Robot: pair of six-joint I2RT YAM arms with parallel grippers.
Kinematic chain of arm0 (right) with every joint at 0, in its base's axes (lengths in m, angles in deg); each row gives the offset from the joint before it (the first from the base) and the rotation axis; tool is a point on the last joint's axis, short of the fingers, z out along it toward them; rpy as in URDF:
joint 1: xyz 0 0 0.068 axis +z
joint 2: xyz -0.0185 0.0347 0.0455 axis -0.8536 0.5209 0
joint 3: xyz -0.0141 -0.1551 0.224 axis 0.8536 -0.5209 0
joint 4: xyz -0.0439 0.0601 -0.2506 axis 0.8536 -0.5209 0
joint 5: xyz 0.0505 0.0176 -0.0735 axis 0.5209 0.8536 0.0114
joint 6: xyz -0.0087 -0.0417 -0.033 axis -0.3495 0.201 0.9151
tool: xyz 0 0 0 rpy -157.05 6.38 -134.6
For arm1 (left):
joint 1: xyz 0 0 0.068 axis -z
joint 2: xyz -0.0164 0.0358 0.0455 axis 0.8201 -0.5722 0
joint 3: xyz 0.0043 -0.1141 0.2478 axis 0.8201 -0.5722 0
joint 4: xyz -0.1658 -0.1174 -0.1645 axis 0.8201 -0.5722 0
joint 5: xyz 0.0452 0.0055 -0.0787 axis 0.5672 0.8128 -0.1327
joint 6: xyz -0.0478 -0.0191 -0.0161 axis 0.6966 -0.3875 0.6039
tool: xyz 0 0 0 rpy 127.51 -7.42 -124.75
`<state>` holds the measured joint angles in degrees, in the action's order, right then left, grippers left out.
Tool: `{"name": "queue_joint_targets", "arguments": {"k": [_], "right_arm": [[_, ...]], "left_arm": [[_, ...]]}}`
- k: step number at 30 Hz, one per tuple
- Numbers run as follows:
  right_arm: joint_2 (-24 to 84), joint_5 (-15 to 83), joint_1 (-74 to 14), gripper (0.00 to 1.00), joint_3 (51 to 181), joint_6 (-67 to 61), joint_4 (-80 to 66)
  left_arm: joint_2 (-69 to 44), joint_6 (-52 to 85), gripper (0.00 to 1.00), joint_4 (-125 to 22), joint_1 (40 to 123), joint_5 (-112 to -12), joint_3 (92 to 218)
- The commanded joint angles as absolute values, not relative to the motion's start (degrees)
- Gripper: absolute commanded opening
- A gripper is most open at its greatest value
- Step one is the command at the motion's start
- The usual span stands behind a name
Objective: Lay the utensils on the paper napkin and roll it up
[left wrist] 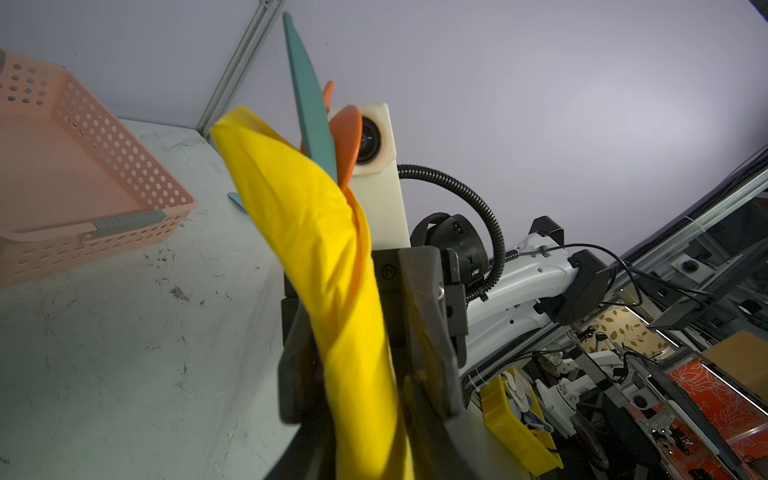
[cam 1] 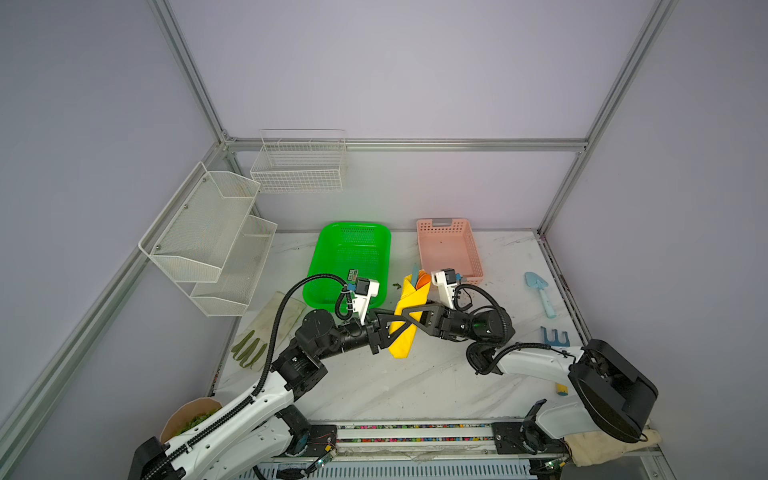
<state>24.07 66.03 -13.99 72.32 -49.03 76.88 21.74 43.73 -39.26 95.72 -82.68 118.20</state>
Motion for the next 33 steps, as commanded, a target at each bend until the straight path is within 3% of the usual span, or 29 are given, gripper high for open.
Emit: {"name": "queue_joint_targets", "arguments": {"k": [1,7,12,15,20,27,29,32,33], "right_arm": [[23.1,63.3,-14.5,0.0,74.4,-48.3,76.1],[23.2,62.8,-14.5,0.0,74.7,-48.4,75.6],[23.1,62.8,-14.5,0.0,75.1,-48.4,75.0],[22.5,62.7,-14.5,0.0,75.1,-48.0,74.3],[21.4,62.5,-14.7,0.21,75.0,-47.0,72.7],[18.5,62.2,-15.6,0.39,75.0,-45.2,69.5],[18.1,61.9,-15.7,0.28,75.0,-44.5,68.5],[18.5,62.0,-15.7,0.0,75.0,-44.6,68.7],[18.6,62.1,-15.7,0.0,75.1,-44.6,68.8]], "left_arm": [[22.7,42.8,0.38,-39.0,96.4,-86.1,116.5],[22.3,43.1,0.34,-38.4,96.4,-87.5,116.9],[21.7,43.2,0.11,-38.1,96.4,-88.1,116.9],[21.8,43.3,0.03,-37.7,96.4,-88.1,116.9],[21.9,43.8,0.0,-37.0,96.4,-87.6,116.4],[23.2,44.3,0.0,-36.6,96.4,-86.0,115.6],[23.5,44.3,0.0,-36.9,96.4,-85.8,115.5],[23.4,44.3,0.0,-36.9,96.4,-85.7,115.5],[23.3,44.4,0.0,-36.7,96.4,-85.7,115.4]]}}
